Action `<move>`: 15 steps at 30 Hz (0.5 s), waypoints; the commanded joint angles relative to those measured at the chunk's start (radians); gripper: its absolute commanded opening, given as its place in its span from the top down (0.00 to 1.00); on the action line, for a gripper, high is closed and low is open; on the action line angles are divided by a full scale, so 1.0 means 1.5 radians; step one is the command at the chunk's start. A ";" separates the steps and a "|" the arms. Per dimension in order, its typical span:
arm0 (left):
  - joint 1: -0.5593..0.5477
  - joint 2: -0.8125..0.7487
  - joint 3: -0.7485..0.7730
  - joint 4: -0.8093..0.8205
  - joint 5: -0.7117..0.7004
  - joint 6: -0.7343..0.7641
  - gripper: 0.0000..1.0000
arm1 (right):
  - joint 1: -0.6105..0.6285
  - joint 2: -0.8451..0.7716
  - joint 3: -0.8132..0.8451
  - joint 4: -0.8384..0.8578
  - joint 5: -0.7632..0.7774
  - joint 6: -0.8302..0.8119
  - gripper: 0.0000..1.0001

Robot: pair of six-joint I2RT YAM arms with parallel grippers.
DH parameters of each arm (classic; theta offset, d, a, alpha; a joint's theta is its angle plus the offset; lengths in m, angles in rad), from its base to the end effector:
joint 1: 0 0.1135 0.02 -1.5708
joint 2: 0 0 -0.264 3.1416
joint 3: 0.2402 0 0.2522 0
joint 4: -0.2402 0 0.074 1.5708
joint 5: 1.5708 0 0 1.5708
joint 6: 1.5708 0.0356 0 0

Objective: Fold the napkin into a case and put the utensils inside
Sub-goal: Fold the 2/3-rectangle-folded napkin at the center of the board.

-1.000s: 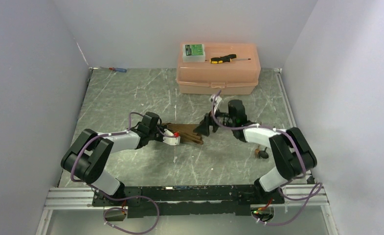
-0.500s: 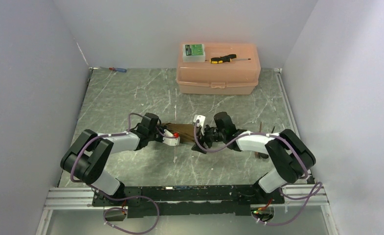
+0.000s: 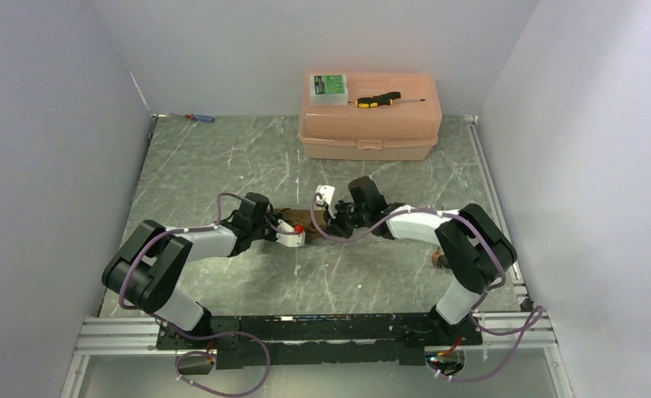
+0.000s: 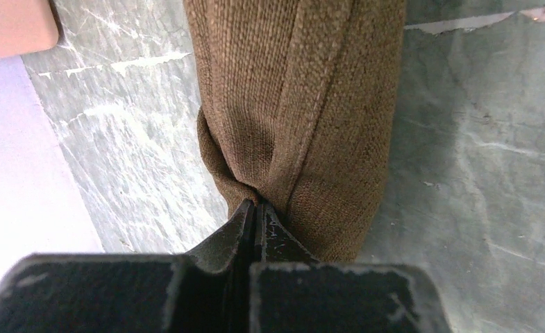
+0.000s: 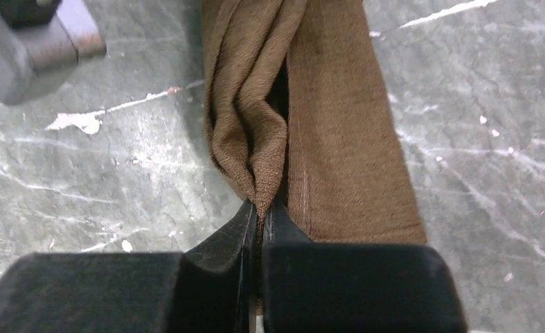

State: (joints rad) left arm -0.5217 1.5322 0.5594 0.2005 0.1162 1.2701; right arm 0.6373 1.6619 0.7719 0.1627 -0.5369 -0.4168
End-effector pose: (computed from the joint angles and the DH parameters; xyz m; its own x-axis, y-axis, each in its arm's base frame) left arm 0.2369 -0.1409 0.1323 0.3624 0.8859 -0.2894 0.7457 -0.0894 0.6602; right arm 0.2487 0.2068 0.1543 -0.1573 -0.5493 -0.8207 -0.9646 0.2635 0.0085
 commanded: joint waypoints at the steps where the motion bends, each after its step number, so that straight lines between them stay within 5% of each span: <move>1: -0.016 0.004 -0.033 -0.084 0.042 -0.037 0.97 | -0.015 0.023 0.102 -0.098 -0.064 -0.012 1.00; 8: -0.015 -0.030 -0.050 -0.060 0.028 -0.036 0.97 | -0.061 0.142 0.294 -0.388 -0.155 -0.064 1.00; 15: -0.016 -0.042 -0.022 -0.050 -0.016 -0.076 0.93 | -0.080 0.248 0.404 -0.520 -0.195 -0.083 1.00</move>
State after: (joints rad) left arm -0.5339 1.4849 0.5179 0.2123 0.1020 1.2343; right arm 0.5278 1.9881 1.3106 -0.4423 -0.7490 -0.4896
